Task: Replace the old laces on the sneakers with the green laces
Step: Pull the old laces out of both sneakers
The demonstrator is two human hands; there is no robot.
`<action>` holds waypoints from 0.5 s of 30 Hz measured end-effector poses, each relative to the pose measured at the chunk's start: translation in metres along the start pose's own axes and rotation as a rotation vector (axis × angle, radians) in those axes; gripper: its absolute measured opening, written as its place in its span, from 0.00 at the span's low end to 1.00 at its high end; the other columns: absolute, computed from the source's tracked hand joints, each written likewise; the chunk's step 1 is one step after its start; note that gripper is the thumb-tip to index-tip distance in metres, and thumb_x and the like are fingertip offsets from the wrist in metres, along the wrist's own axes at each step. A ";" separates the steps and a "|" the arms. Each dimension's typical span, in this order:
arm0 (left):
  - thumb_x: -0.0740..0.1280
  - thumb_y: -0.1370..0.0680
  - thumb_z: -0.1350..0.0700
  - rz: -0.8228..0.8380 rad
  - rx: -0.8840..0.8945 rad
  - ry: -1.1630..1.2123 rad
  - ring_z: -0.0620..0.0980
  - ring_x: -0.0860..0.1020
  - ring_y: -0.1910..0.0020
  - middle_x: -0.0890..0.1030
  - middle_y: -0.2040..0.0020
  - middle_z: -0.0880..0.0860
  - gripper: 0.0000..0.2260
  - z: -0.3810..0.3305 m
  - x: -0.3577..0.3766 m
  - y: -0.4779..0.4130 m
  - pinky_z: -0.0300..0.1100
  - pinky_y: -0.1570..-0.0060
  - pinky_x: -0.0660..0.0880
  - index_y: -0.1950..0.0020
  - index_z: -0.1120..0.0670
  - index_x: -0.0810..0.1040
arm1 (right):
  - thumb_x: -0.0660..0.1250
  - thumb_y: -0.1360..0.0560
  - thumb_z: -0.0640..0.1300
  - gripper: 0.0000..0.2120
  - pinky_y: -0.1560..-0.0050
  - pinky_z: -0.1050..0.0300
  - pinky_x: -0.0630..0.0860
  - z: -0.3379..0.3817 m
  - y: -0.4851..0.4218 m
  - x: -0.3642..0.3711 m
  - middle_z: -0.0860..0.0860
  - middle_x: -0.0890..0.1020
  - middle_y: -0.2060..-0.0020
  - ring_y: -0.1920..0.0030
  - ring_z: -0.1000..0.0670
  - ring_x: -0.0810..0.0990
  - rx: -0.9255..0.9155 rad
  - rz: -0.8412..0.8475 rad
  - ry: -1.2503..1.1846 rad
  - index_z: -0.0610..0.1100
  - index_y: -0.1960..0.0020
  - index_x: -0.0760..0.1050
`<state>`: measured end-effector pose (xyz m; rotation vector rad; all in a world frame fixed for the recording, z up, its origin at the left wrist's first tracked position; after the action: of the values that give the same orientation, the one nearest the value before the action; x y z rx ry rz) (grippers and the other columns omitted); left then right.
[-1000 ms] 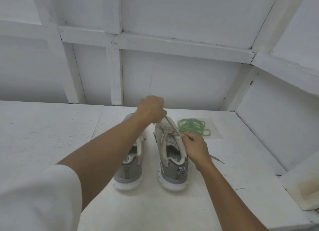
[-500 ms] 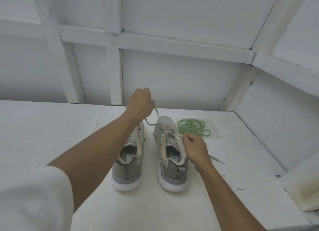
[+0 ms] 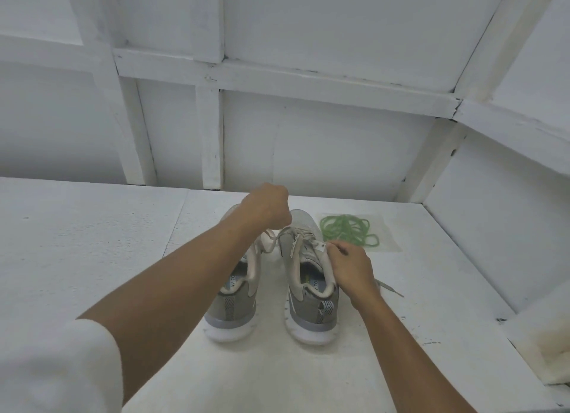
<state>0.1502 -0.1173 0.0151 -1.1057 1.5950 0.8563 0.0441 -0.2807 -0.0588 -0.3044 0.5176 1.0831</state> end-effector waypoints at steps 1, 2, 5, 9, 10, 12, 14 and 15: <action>0.65 0.27 0.59 -0.018 -0.005 0.042 0.55 0.79 0.55 0.80 0.54 0.54 0.10 -0.002 -0.001 0.002 0.44 0.58 0.78 0.47 0.58 0.80 | 0.61 0.20 0.47 0.12 0.53 0.60 0.67 0.000 0.000 0.001 0.55 0.78 0.56 0.55 0.54 0.75 -0.006 0.011 -0.002 0.47 0.41 0.80; 0.64 0.26 0.58 -0.030 -0.003 0.088 0.56 0.80 0.53 0.81 0.51 0.56 0.10 -0.005 -0.001 0.005 0.46 0.55 0.79 0.47 0.58 0.80 | 0.61 0.20 0.47 0.10 0.55 0.59 0.67 -0.001 -0.002 0.002 0.56 0.78 0.59 0.57 0.53 0.74 -0.010 0.025 -0.005 0.50 0.46 0.81; 0.62 0.22 0.54 -0.001 0.000 0.231 0.57 0.80 0.51 0.80 0.47 0.58 0.12 -0.018 0.017 0.019 0.44 0.53 0.77 0.45 0.59 0.79 | 0.61 0.22 0.45 0.16 0.65 0.58 0.65 0.005 -0.005 0.000 0.55 0.74 0.72 0.65 0.50 0.71 -0.025 0.062 0.008 0.52 0.69 0.73; 0.60 0.20 0.50 -0.003 -0.051 0.340 0.58 0.76 0.44 0.77 0.41 0.59 0.14 -0.023 0.053 0.033 0.43 0.51 0.70 0.39 0.55 0.76 | 0.63 0.23 0.45 0.11 0.66 0.61 0.74 0.014 -0.012 -0.004 0.50 0.83 0.64 0.62 0.51 0.79 -0.018 0.185 0.036 0.48 0.61 0.81; 0.59 0.20 0.49 -0.026 -0.073 0.363 0.58 0.75 0.42 0.75 0.39 0.60 0.15 -0.022 0.059 0.035 0.44 0.48 0.70 0.37 0.54 0.75 | 0.64 0.24 0.45 0.09 0.67 0.63 0.75 0.016 -0.013 -0.005 0.51 0.83 0.61 0.61 0.52 0.81 -0.006 0.214 0.032 0.47 0.57 0.82; 0.58 0.19 0.49 -0.075 -0.104 0.407 0.59 0.74 0.41 0.74 0.39 0.60 0.16 -0.020 0.067 0.039 0.48 0.43 0.71 0.35 0.54 0.74 | 0.66 0.25 0.45 0.07 0.64 0.62 0.78 0.021 -0.019 -0.006 0.52 0.84 0.56 0.56 0.53 0.82 -0.027 0.246 0.087 0.47 0.51 0.82; 0.57 0.19 0.50 -0.125 -0.107 0.438 0.59 0.75 0.43 0.76 0.41 0.59 0.15 -0.017 0.072 0.042 0.49 0.44 0.73 0.36 0.54 0.75 | 0.66 0.25 0.46 0.10 0.54 0.60 0.77 0.033 -0.025 -0.006 0.54 0.83 0.52 0.53 0.55 0.80 -0.116 0.241 0.239 0.48 0.46 0.81; 0.57 0.19 0.51 -0.145 -0.107 0.458 0.59 0.75 0.43 0.77 0.42 0.59 0.15 -0.016 0.074 0.043 0.50 0.44 0.73 0.37 0.55 0.75 | 0.66 0.25 0.46 0.11 0.51 0.61 0.74 0.040 -0.027 -0.006 0.55 0.82 0.50 0.51 0.56 0.79 -0.166 0.236 0.304 0.48 0.45 0.81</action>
<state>0.0962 -0.1365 -0.0511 -1.5564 1.8239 0.6245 0.0760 -0.2779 -0.0222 -0.5700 0.7490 1.3205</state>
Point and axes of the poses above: each hand's wrist, its own y-axis away from the middle knuckle, its own x-axis out of the palm, z = x × y, the point moved 6 cm from there along -y, towards the middle knuckle
